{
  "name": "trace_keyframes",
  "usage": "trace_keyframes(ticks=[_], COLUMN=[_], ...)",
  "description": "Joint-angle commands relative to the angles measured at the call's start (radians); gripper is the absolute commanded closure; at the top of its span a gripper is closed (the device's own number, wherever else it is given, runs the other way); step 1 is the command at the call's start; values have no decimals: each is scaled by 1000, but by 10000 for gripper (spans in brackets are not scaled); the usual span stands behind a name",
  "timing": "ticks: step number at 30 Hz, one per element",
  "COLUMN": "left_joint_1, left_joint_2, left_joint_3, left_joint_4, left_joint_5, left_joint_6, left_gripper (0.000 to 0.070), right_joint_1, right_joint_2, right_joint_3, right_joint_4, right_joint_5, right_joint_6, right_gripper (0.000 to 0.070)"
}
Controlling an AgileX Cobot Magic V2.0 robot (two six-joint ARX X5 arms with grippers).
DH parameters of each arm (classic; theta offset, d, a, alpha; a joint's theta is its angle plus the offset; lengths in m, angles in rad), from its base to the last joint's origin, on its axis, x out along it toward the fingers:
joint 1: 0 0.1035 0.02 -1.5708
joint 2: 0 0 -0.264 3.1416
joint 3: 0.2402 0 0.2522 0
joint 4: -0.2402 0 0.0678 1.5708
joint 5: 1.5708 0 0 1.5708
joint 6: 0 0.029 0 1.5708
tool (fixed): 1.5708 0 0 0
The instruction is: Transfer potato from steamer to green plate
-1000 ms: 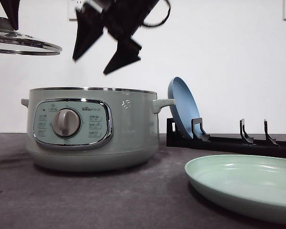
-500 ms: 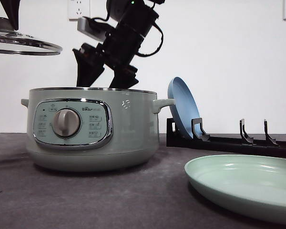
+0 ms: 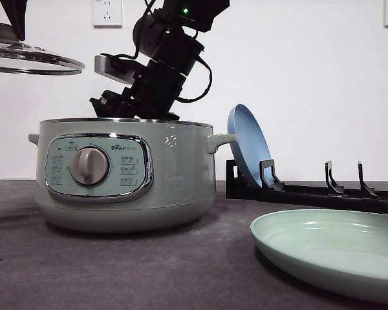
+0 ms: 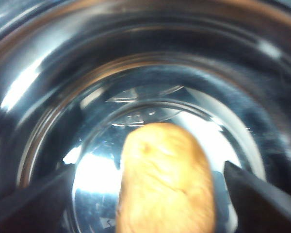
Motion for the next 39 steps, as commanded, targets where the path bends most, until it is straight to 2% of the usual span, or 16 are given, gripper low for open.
trace_keyframes(ticks=[1,9,11,19,25,31,35,39], left_joint_1=[3,3,3,3,2,2,2,2], left_joint_2=[-7,-7,-7,-7,-7,-7,-7,-7], left_joint_3=[43,43,43,43,42,42,42,42], left_joint_4=[33,34,34,35,34,31,25,22], left_joint_5=[-4,5,5,5,6,6,6,6], left_joint_6=[-2,-2,-2,-2,-5,-7,-9,-10], left_gripper=[700,700,700,700,700,700,700,700], right_joint_1=[12,15,15,15,8,-25,-55,-87], right_joint_2=[44,48,48,-19,-151,-317,-450,-596], right_joint_3=[27,27,27,83,112,106,52,-82], right_joint_4=[-1,-21,-19,-77,-239,-405,-436,-446], right_joint_5=[0,43,55,63,113,112,112,111], right_joint_6=[-7,-5,2,19,20,64,86,90], right_gripper=[185,429,464,466,466,466,466,466])
